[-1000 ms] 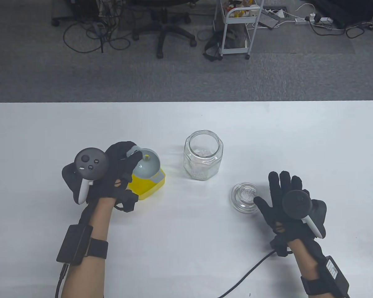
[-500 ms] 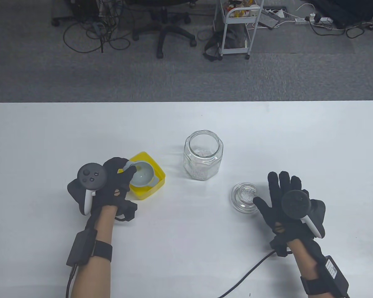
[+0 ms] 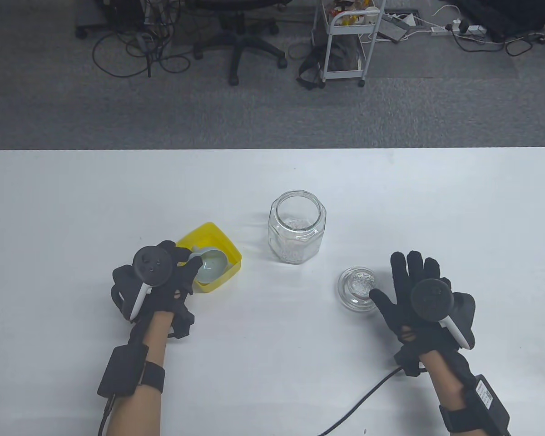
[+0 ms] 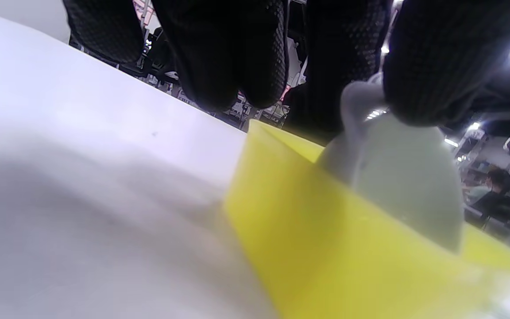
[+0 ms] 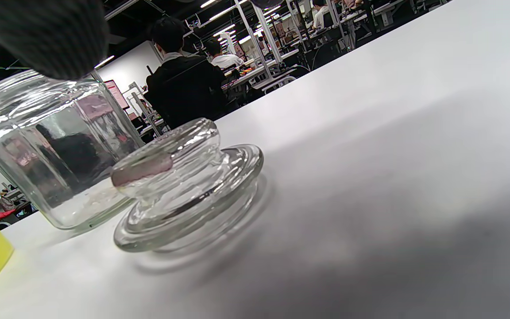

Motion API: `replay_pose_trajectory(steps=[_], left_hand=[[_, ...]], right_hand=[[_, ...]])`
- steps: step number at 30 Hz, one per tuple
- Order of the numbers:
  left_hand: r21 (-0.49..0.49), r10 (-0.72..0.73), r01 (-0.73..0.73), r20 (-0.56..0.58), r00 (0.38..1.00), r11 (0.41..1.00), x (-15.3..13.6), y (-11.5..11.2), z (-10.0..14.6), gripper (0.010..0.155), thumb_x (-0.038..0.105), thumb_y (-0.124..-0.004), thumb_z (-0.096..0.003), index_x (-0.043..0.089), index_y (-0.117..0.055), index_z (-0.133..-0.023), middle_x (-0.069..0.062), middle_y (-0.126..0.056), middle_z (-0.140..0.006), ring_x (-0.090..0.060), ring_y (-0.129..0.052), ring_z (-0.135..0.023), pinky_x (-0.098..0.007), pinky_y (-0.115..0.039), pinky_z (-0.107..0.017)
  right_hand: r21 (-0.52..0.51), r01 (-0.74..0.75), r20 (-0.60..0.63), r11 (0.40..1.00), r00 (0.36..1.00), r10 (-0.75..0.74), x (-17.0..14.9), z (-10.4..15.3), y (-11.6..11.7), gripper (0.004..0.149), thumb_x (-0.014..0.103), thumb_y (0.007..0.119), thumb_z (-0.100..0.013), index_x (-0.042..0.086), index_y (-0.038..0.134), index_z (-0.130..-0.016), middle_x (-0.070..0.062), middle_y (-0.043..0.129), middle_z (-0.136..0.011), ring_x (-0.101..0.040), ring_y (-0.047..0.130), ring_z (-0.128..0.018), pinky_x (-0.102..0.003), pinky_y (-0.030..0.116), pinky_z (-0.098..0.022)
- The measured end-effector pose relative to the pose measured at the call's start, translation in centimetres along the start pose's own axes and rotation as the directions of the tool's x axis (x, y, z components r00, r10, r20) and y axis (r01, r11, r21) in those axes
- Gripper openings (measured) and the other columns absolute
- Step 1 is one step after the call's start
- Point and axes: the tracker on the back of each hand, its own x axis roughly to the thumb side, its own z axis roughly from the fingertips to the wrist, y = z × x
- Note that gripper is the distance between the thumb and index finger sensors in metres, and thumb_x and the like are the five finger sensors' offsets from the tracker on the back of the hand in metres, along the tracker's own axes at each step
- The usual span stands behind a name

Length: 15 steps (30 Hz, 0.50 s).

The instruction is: Transfer rice through funnel into glass jar

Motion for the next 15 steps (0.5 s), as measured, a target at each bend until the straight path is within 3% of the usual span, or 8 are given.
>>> replay_pose_trajectory(steps=[5, 9, 13, 15], left_hand=[[0.055, -0.106, 0.103, 0.053, 0.993, 0.993, 0.8, 1.1, 1.5, 0.065, 0.065, -0.089, -0.0479, 0.034, -0.078, -0.104, -0.011, -0.067, -0.12, -0.041, -0.072, -0.11, -0.074, -0.055, -0.074], [0.0, -0.187, 0.19, 0.173, 0.967, 0.982, 3.0, 0.9, 4.2, 0.081, 0.07, -0.081, -0.05, 0.033, -0.054, -0.117, -0.011, -0.047, -0.128, -0.043, -0.051, -0.118, -0.076, -0.043, -0.075], [0.057, -0.238, 0.231, 0.286, 0.928, 0.971, 5.1, 0.2, 7.5, 0.087, 0.074, -0.076, -0.0503, 0.034, -0.04, -0.119, -0.011, -0.035, -0.13, -0.043, -0.04, -0.119, -0.076, -0.039, -0.075], [0.035, -0.25, 0.254, 0.345, 0.905, 0.967, 5.8, -0.7, 9.1, 0.088, 0.075, -0.075, -0.0501, 0.035, -0.039, -0.119, -0.011, -0.033, -0.131, -0.044, -0.038, -0.119, -0.076, -0.038, -0.075]], right_hand=[[0.0, 0.0, 0.0, 1.0, 1.0, 0.0, 0.0, 0.0, 0.0, 0.086, 0.073, 0.069, -0.042, 0.039, 0.022, -0.106, -0.009, 0.021, -0.122, -0.045, 0.014, -0.108, -0.072, 0.023, -0.071], [0.005, -0.002, 0.01, 1.0, 1.0, 0.002, 0.2, 0.0, 0.0, 0.086, 0.073, 0.069, -0.042, 0.039, 0.022, -0.106, -0.009, 0.021, -0.122, -0.045, 0.014, -0.109, -0.072, 0.023, -0.071], [0.0, -0.006, 0.018, 1.0, 1.0, 0.006, 0.3, 0.0, 0.1, 0.086, 0.073, 0.069, -0.042, 0.04, 0.022, -0.106, -0.009, 0.021, -0.122, -0.045, 0.014, -0.109, -0.072, 0.023, -0.071], [0.001, 0.002, 0.017, 1.0, 1.0, -0.002, 0.3, 0.2, 0.2, 0.086, 0.073, 0.069, -0.042, 0.039, 0.022, -0.106, -0.009, 0.021, -0.122, -0.045, 0.014, -0.109, -0.072, 0.023, -0.071]])
